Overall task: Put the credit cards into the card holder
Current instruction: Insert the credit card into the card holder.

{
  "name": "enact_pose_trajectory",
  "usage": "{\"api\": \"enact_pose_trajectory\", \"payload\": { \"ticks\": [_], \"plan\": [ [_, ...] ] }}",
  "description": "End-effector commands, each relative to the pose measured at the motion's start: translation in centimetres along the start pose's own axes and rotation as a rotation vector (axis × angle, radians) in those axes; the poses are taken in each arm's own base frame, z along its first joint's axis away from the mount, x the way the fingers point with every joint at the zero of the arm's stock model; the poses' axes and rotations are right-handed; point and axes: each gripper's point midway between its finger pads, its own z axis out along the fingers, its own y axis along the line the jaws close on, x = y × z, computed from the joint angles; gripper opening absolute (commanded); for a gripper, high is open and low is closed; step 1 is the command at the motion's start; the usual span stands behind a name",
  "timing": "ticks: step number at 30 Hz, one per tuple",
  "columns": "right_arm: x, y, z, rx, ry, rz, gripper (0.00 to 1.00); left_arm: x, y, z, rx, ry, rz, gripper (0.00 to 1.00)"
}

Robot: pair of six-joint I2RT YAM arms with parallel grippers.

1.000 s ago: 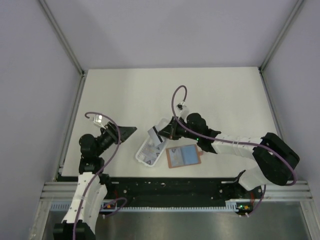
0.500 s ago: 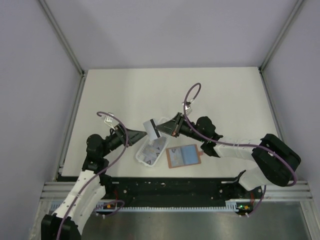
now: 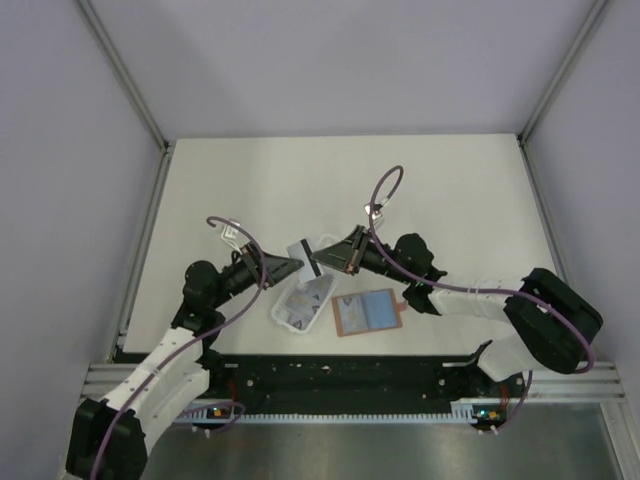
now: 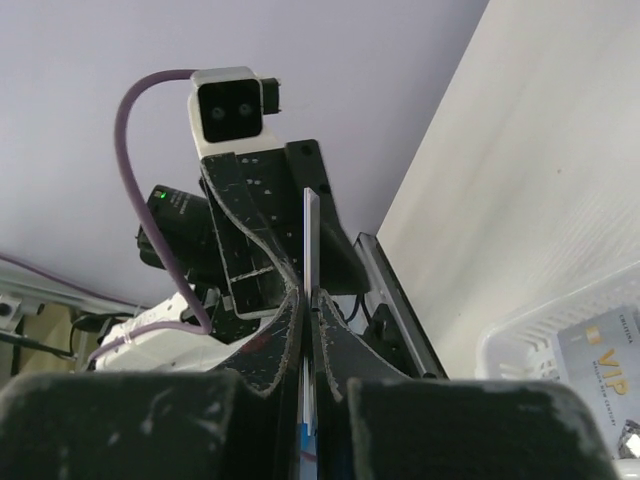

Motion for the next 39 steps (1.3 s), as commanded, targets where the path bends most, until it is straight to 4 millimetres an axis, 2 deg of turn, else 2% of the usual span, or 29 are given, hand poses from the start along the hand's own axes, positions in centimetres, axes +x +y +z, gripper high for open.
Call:
{"api": "enact_pose_trajectory", "payload": {
  "ticks": [1,4,5,7,12,14,17,23,27,29,33,39],
  "plan": [
    [-0.7,3.2,-0.5,-0.108,-0.016,-0.040,0.00,-2.0,-2.7,0.8,0.079,-0.051,0.078,0.24],
    [-0.7,3.3,-0.6,-0.104,-0.015,-0.055,0.00,-1.9,-2.4,1.0,0.070,-0.048,0.069,0.06],
    [-0.8,3.4,-0.8,-0.104,-0.019,-0.060,0.03,-1.8,-2.3,1.0,0.068,-0.045,0.067,0.00],
    [-0.9,3.7,-0.9,-0.109,-0.023,-0.073,0.09,-1.7,-2.3,1.0,0.067,-0.043,0.063,0.00],
    [-1.5,4.6,-1.3,-0.127,-0.047,-0.095,0.32,-1.3,-2.0,0.8,0.065,-0.042,0.060,0.00],
    [-1.7,4.9,-1.5,-0.133,-0.053,-0.101,0.36,-1.3,-2.0,0.7,0.062,-0.045,0.057,0.00],
    [-1.8,5.2,-1.6,-0.140,-0.055,-0.106,0.35,-1.3,-1.9,0.6,0.057,-0.049,0.058,0.00],
    [-1.8,5.2,-1.8,-0.148,-0.059,-0.102,0.19,-1.3,-1.8,0.6,0.052,-0.050,0.056,0.00],
    [-1.7,5.1,-1.9,-0.148,-0.058,-0.094,0.14,-1.3,-1.9,0.5,0.053,-0.051,0.060,0.00],
    [-1.7,5.2,-1.9,-0.153,-0.060,-0.094,0.15,-1.3,-1.8,0.5,0.049,-0.052,0.058,0.00],
    [-1.8,5.3,-2.2,-0.156,-0.068,-0.097,0.23,-1.3,-1.8,0.5,0.047,-0.055,0.060,0.00],
    [-2.2,5.3,-2.6,-0.152,-0.085,-0.104,0.26,-1.4,-1.8,0.5,0.046,-0.056,0.062,0.00]
  ]
}}
